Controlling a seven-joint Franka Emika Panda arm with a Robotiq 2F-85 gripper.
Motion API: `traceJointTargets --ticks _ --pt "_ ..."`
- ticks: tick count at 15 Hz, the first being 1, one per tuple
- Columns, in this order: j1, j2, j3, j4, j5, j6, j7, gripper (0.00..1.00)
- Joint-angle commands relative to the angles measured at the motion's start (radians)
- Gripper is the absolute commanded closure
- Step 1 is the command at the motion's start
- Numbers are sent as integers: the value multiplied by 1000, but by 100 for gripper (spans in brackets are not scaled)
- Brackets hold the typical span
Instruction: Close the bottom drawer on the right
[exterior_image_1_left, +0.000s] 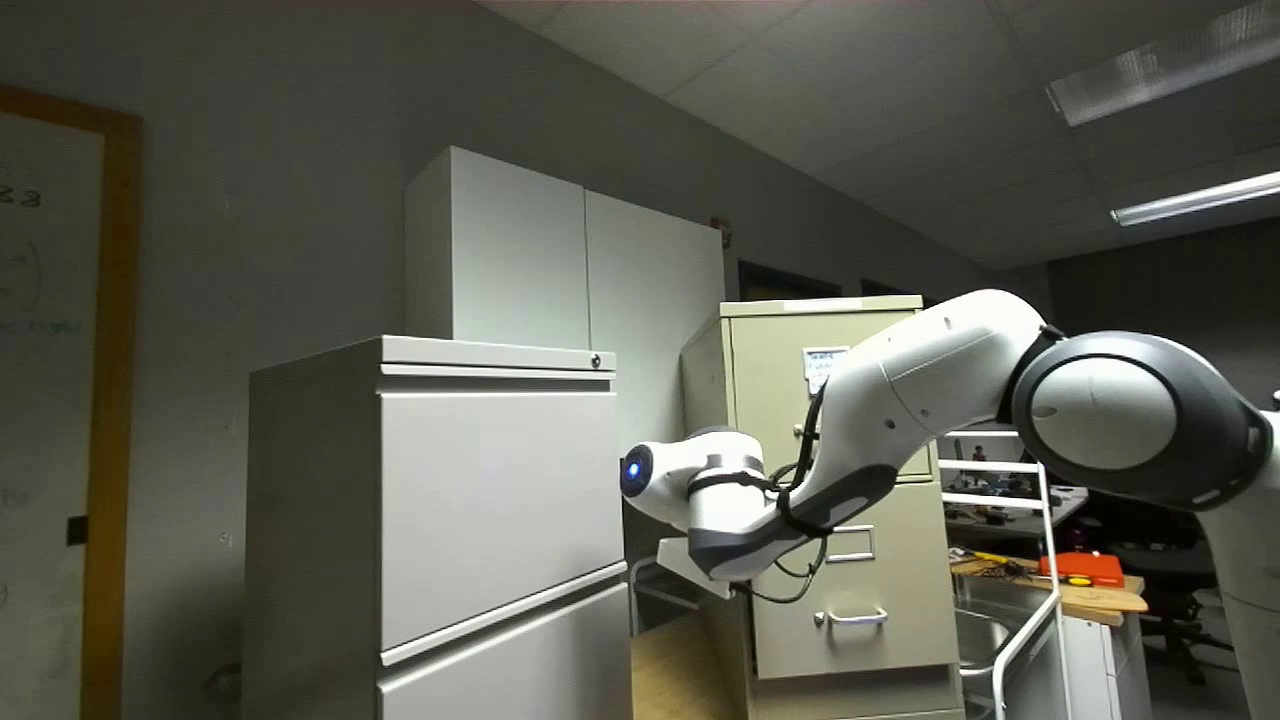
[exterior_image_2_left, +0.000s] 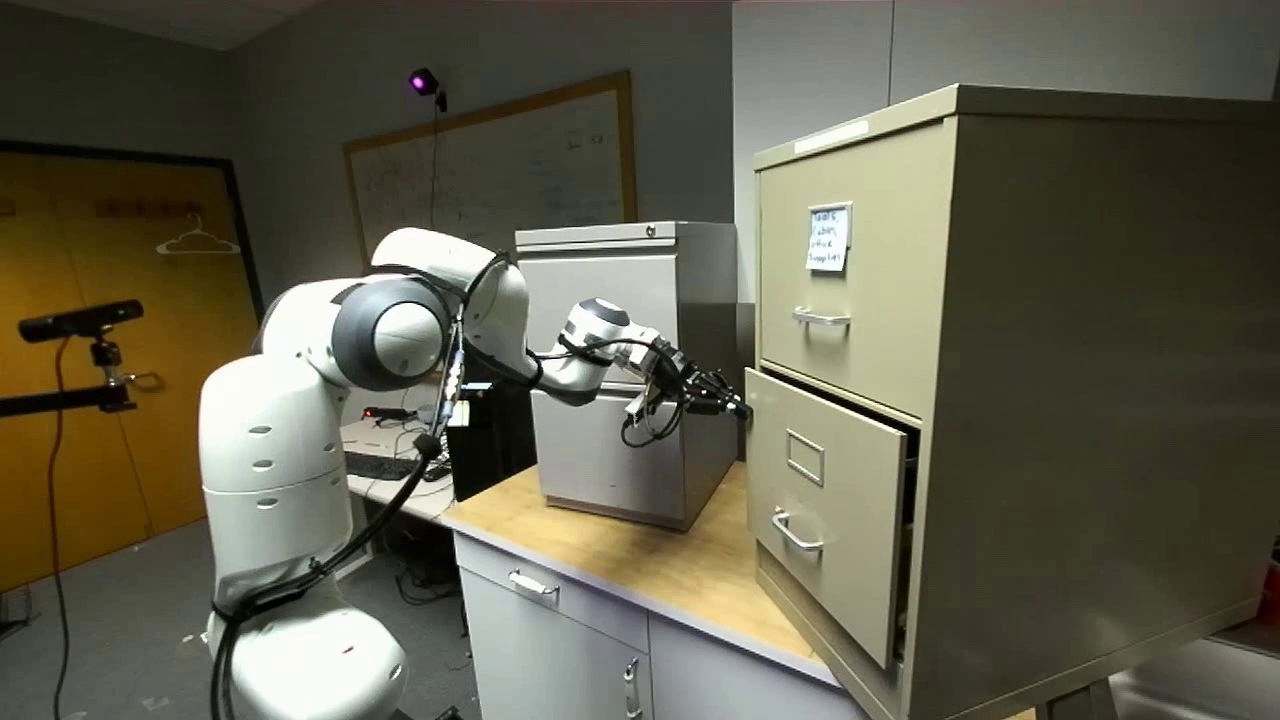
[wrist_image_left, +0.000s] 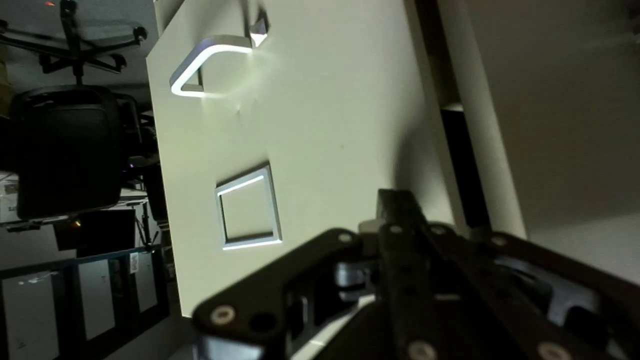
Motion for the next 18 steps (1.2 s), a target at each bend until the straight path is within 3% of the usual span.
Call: traceJointTargets --ticks 1,8,18 --pt "-10 100 -10 156 -29 14 -55 100" --pt "2 152 -9 227 -24 -69 -53 100" --pt "-3 250 -20 431 175 -200 -184 100"
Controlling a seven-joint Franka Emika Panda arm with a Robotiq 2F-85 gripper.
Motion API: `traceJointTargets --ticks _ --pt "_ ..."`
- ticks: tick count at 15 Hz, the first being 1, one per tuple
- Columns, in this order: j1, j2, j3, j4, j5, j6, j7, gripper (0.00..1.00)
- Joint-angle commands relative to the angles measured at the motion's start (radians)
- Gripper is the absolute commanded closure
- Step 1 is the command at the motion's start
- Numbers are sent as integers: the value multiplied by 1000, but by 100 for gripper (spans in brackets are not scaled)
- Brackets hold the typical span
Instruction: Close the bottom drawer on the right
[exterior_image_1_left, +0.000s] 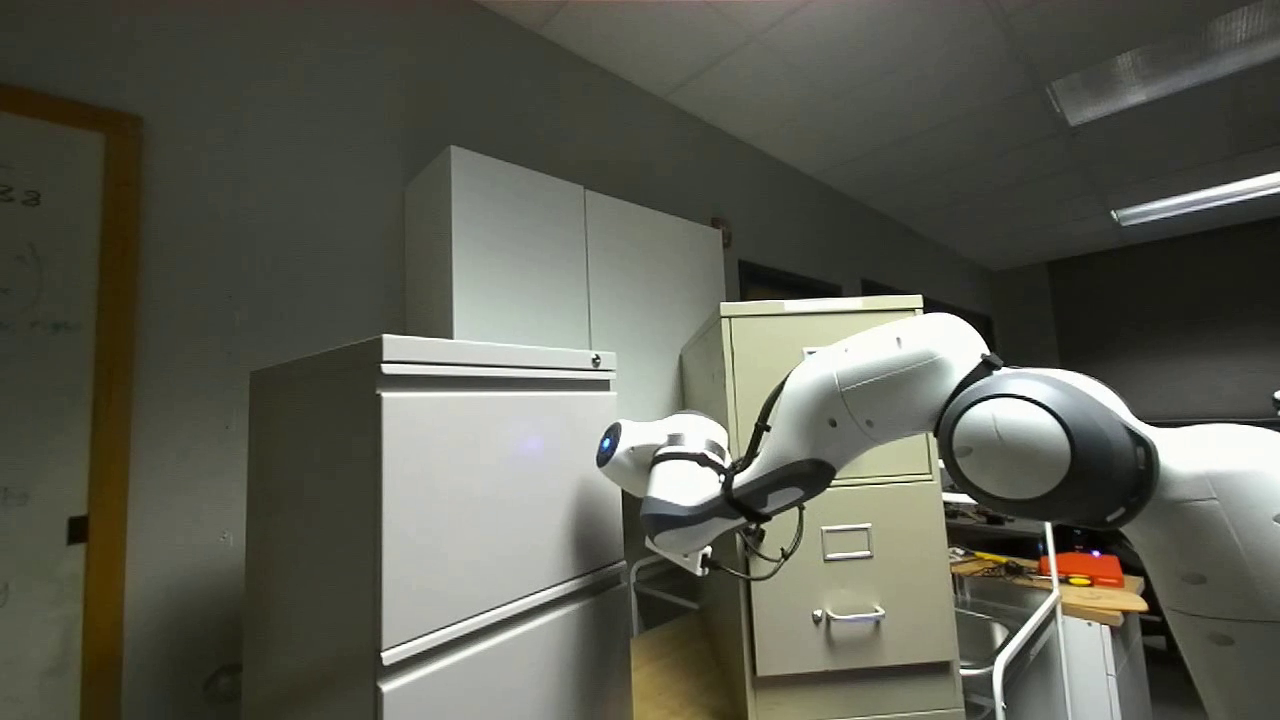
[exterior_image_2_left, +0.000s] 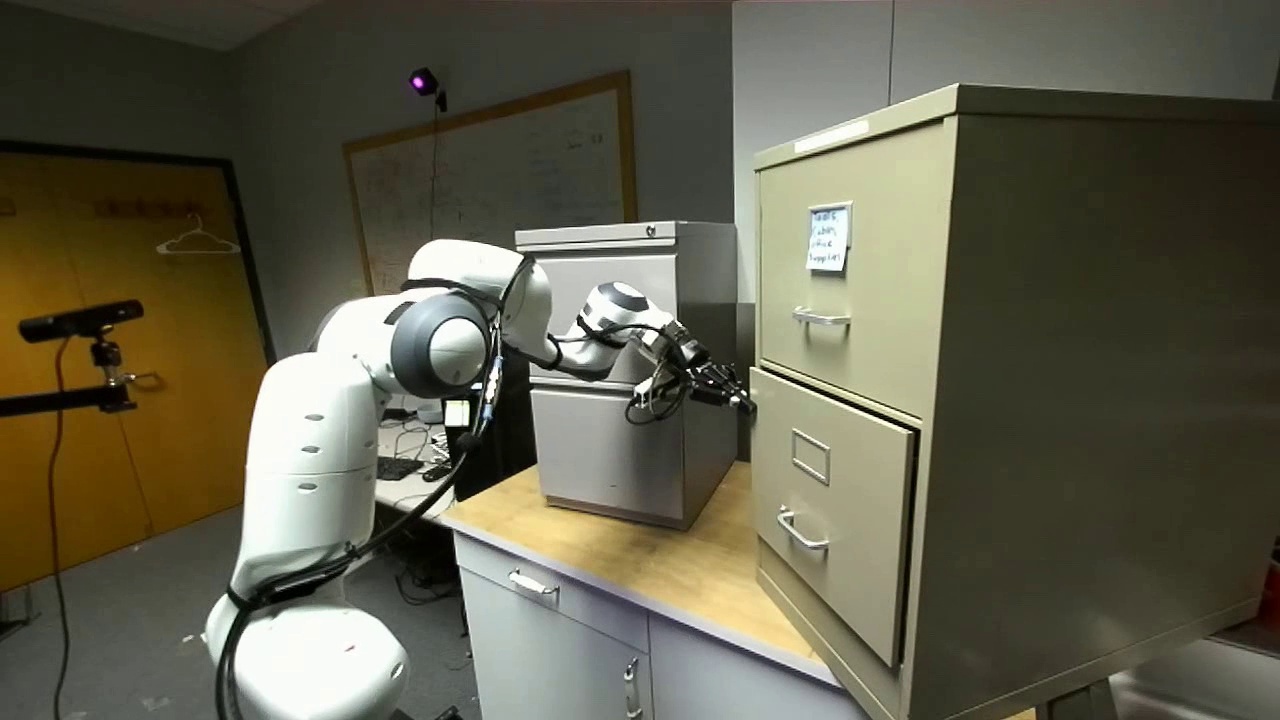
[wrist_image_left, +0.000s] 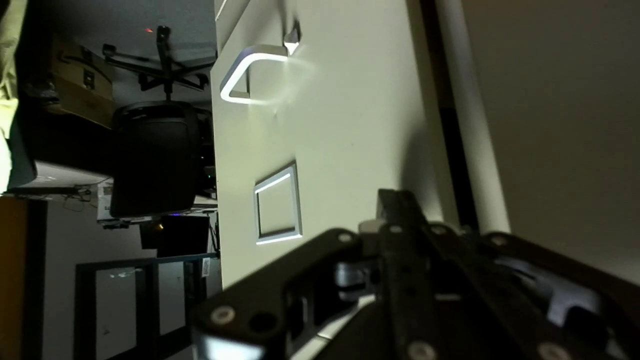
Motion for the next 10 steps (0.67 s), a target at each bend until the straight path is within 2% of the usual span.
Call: traceJointTargets --ticks 1,6,8,10 --pt "-12 91 -19 165 23 -2 -81 100" --pt "-7 111 -22 199 27 -21 -89 100" --pt "2 60 -16 116 -28 54 -56 100" --pt "19 11 -10 27 -56 55 1 100"
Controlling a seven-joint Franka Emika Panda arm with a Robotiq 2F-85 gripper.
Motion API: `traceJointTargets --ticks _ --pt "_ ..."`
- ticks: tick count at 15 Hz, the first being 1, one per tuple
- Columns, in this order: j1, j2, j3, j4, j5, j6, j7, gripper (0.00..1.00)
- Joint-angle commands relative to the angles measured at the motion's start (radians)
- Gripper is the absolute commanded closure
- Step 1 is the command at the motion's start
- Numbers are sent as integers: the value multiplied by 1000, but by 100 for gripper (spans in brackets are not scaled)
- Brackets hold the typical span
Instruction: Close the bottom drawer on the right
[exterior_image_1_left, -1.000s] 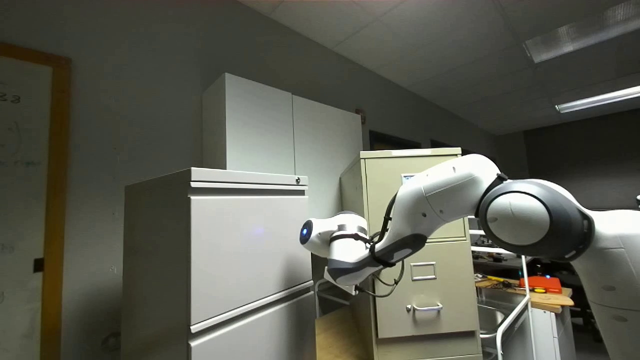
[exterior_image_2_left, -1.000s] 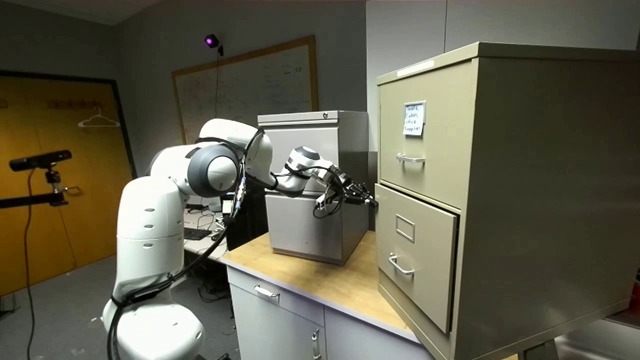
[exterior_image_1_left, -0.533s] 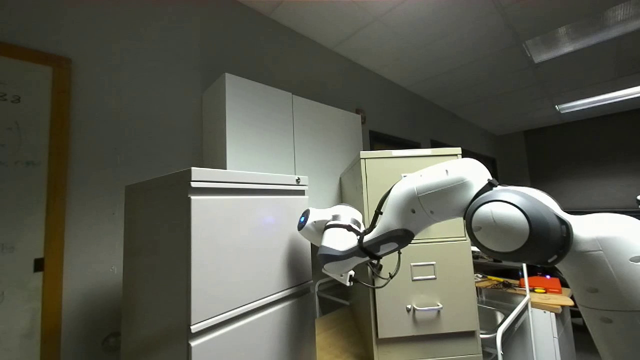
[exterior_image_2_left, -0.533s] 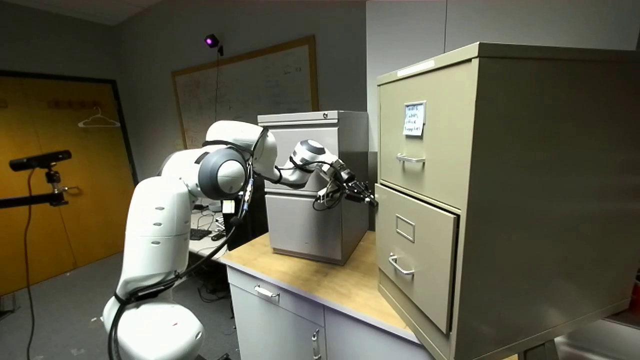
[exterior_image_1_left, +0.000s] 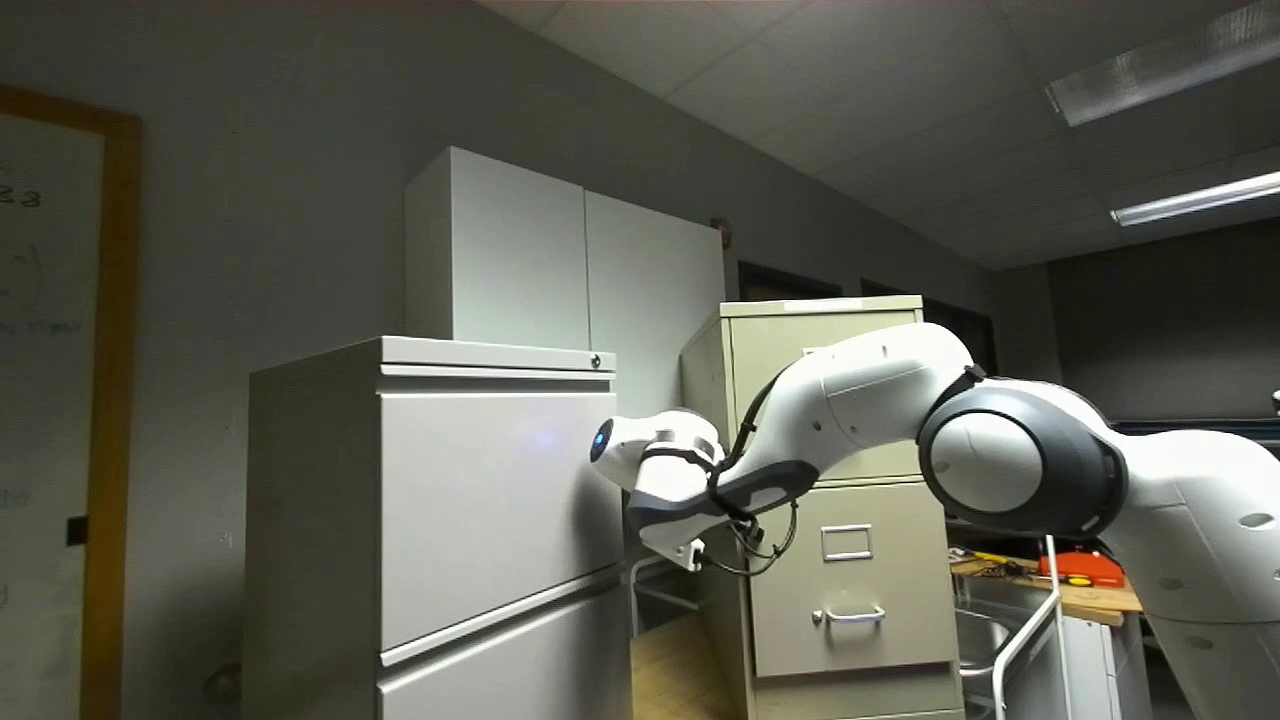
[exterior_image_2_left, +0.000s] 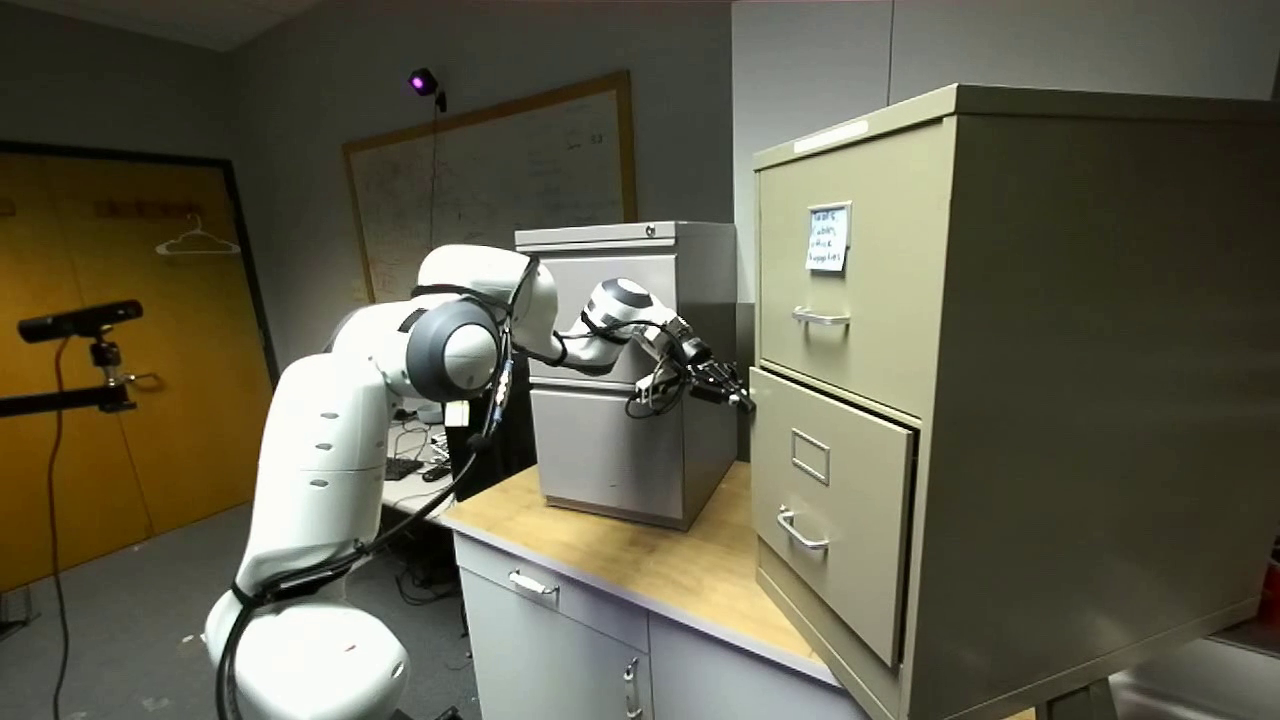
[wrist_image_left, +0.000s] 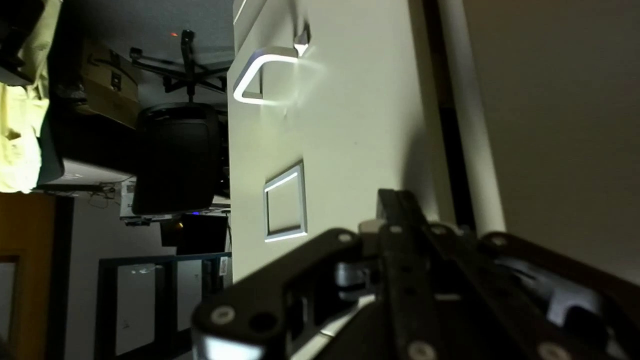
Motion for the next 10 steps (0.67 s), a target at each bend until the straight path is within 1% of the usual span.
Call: traceJointTargets --ticks 1,3,7,10 --pt "16 -58 -5 -96 -105 135 54 100" --pt "19 -94 -4 -179 -160 181 123 100" --pt "6 -153 -6 -323 -282 279 300 100" --pt "-5 -219 -1 -430 -276 334 362 100"
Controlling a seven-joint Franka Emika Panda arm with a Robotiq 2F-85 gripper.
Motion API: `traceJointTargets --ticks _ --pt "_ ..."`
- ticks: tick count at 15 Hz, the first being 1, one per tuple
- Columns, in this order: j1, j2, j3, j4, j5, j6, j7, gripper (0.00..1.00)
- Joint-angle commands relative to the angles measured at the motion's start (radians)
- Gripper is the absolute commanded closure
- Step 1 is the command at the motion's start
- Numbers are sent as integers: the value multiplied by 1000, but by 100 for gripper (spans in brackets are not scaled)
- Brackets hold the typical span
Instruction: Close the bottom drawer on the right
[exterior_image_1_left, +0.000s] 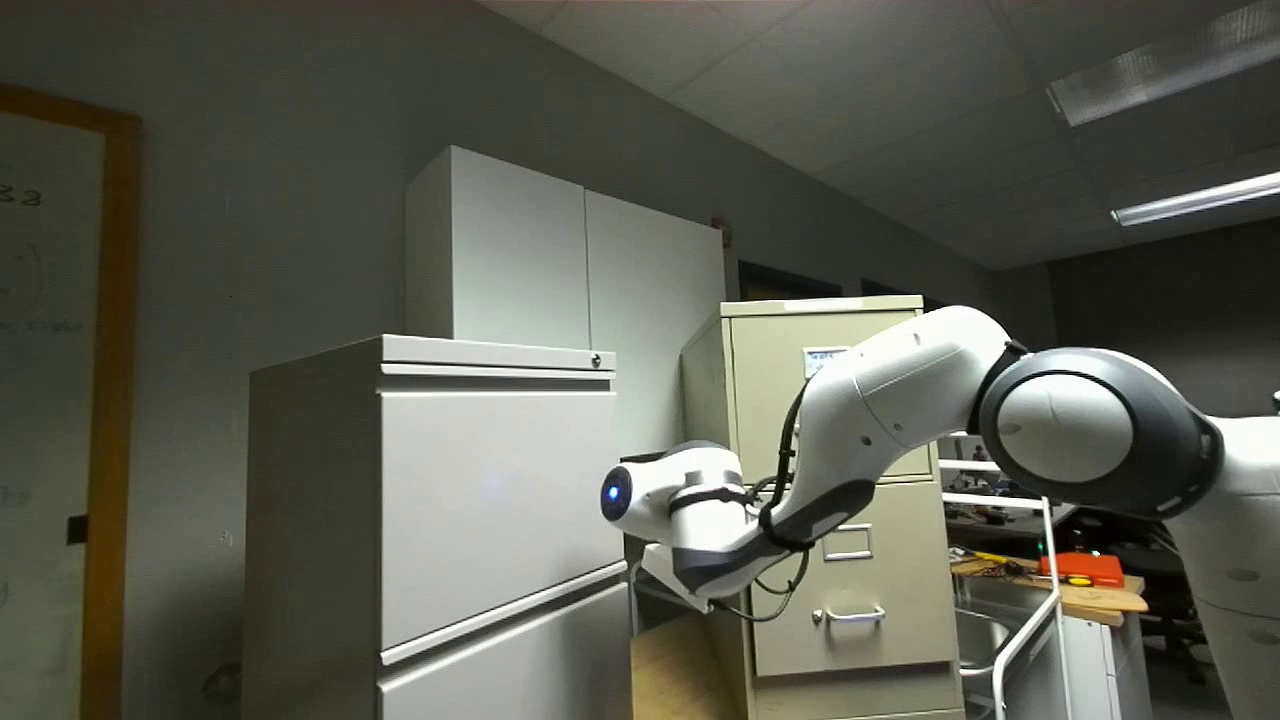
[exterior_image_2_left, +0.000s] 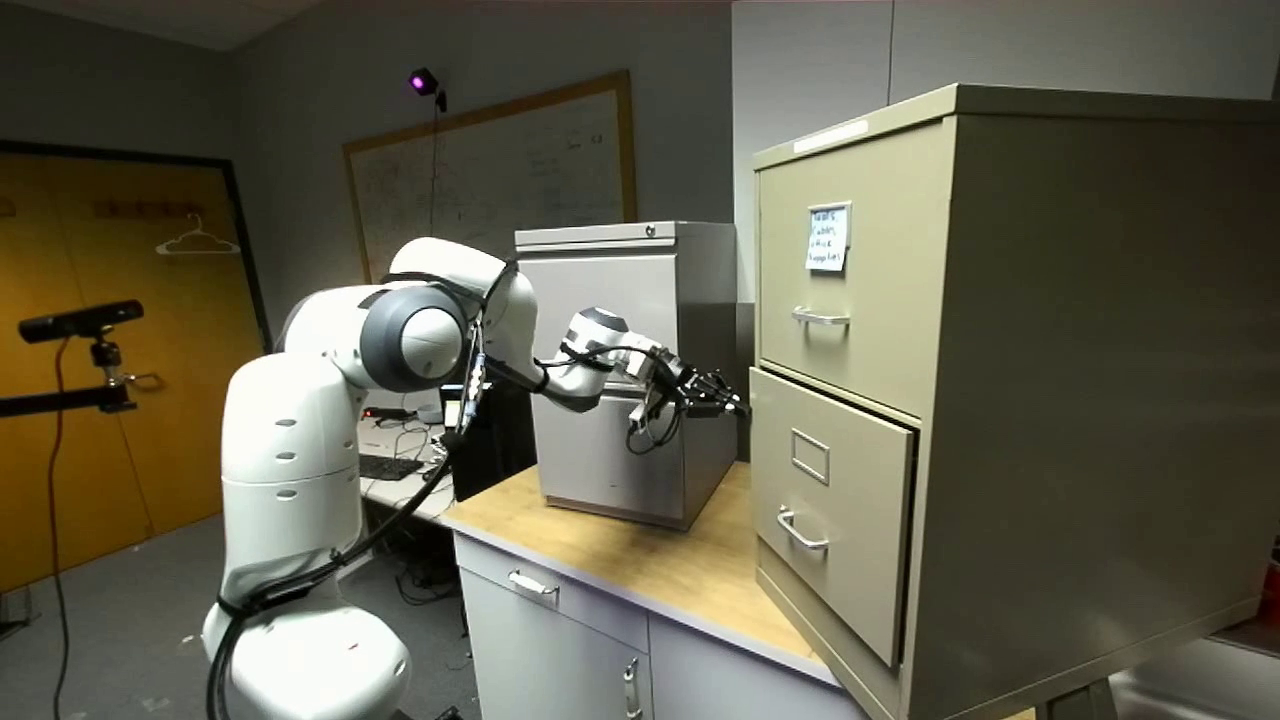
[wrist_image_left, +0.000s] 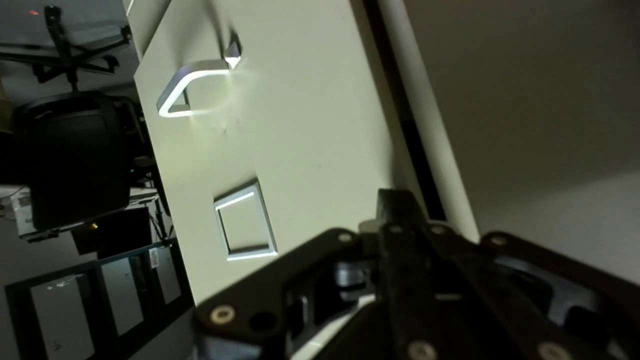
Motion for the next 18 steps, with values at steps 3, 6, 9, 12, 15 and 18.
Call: traceJointTargets --ticks 3,6,9,12,15,18 --pt "-47 -122 -15 -207 -32 143 101 100" --pt "-74 -162 -33 -285 -52 156 129 100" --pt "-92 -186 -44 -319 -159 204 196 100" --pt "-96 -189 -42 -319 -334 280 279 100" --pt "-89 -186 -39 -331 -410 287 335 100" --pt "-88 -157 -44 -311 -450 297 354 100"
